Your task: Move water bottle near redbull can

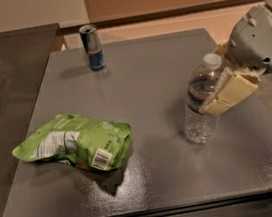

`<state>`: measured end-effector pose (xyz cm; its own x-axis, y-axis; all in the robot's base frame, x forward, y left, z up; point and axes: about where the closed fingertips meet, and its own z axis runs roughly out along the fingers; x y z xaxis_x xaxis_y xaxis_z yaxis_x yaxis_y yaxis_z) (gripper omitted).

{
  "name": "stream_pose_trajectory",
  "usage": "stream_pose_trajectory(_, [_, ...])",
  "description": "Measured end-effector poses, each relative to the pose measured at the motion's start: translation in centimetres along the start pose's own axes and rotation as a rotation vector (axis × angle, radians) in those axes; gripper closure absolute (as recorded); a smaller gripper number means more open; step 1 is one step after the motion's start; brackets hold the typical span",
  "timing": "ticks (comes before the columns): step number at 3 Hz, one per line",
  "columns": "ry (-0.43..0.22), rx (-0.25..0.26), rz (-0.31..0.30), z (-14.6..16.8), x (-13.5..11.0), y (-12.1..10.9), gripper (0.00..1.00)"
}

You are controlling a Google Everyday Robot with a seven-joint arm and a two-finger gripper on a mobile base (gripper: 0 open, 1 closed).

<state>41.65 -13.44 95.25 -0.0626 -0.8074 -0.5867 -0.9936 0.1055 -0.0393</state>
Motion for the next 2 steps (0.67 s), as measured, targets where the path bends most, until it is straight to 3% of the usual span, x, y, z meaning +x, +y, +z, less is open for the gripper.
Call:
stream_pose_trajectory(1, [-0.030,0.060,-0.006,-0.3,-3.1,-2.0,0.98])
stream_pose_trajectory(2, [-0.058,0.129,-0.001,0.4,-6.3,-5.0,1.00])
